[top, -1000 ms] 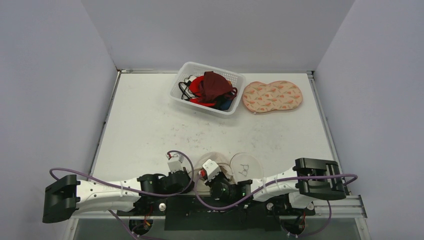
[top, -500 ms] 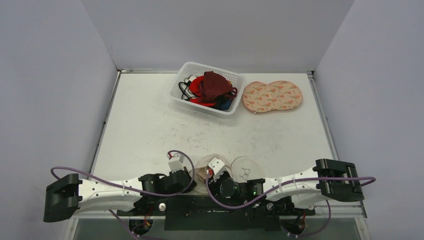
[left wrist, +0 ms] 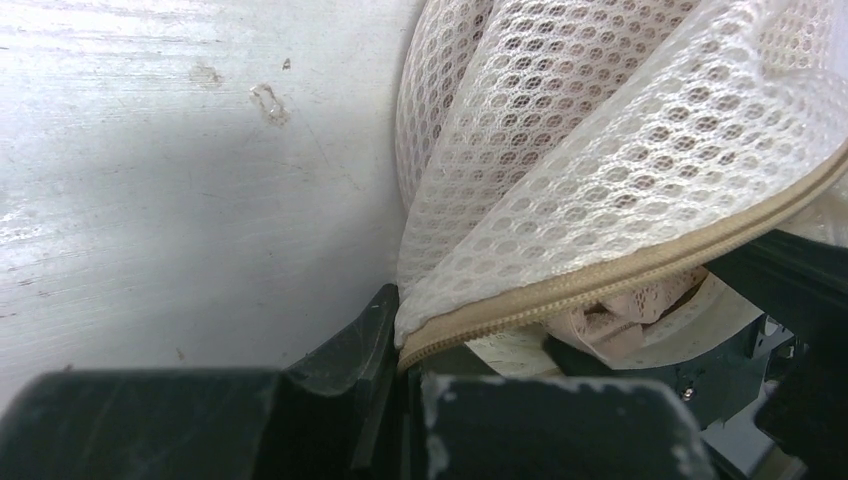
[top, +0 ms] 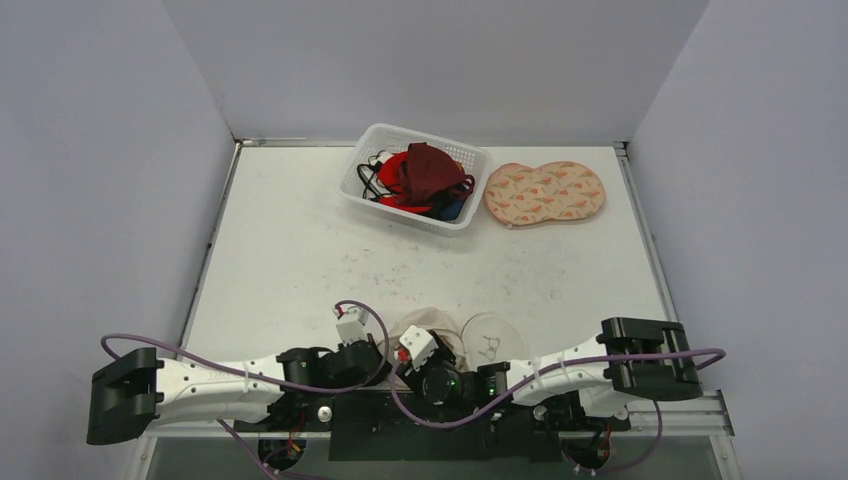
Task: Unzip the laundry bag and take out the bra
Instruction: Pick up the bra from the laundry bag.
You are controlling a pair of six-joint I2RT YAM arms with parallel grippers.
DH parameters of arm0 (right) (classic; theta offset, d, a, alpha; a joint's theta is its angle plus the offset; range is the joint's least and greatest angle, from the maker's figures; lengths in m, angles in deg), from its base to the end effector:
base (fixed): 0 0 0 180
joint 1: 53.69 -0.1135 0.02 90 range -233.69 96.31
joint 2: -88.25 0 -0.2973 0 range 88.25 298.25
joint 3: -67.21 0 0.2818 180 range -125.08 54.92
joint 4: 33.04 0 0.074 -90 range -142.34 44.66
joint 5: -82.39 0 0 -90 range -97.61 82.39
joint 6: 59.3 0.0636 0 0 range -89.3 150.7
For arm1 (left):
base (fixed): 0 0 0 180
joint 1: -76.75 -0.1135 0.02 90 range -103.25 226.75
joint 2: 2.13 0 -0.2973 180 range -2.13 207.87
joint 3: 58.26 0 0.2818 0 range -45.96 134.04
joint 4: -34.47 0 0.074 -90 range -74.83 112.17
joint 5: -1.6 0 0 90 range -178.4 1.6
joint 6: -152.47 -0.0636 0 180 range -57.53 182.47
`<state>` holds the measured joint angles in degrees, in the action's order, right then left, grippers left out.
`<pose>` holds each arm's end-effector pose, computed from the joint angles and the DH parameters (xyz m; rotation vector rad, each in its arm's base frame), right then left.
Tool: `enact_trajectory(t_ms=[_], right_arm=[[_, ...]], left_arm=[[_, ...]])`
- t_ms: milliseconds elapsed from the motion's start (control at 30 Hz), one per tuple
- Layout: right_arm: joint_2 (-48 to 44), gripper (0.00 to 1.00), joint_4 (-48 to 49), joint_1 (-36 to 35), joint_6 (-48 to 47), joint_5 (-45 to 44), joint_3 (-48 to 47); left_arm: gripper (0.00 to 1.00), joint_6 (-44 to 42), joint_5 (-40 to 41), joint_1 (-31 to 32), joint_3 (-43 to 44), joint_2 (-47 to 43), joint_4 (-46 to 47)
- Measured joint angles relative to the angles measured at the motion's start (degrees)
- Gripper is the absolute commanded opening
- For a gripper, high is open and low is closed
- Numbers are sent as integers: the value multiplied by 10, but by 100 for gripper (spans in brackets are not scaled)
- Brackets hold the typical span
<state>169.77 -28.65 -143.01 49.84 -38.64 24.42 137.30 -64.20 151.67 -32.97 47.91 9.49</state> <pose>0.0364 0.3017 0.1588 -0.9564 1.8973 0.5593 0.0695 -0.1577 0.1227 -0.1918 2.4643 -0.7343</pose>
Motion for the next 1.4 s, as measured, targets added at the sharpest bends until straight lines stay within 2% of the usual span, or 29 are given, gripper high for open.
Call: enact_trajectory(t_ms=[167, 267, 433, 567, 1033, 1100, 1267, 1400], right_arm=[[65, 45, 0, 0, 6, -42, -10], [85, 32, 0, 0, 11, -63, -15], [78, 15, -1, 0, 20, -90, -14], [24, 6, -7, 0, 28, -93, -2], [-142, 5, -29, 22, 49, -54, 62], [-145, 9, -29, 29, 48, -38, 64], [-139, 43, -28, 35, 40, -4, 64], [-137, 55, -24, 35, 37, 10, 64]], left_arm=[[0, 3, 0, 0, 0, -13, -18], [0, 6, 0, 0, -1, -21, -26], [0, 10, 0, 0, -1, -25, -31], [0, 10, 0, 0, -1, -24, -34], [0, 12, 5, 0, 3, -13, -30], [0, 12, 5, 0, 3, -13, -29], [0, 5, 4, 0, 4, -13, -26], [0, -5, 4, 0, 19, -12, -26]])
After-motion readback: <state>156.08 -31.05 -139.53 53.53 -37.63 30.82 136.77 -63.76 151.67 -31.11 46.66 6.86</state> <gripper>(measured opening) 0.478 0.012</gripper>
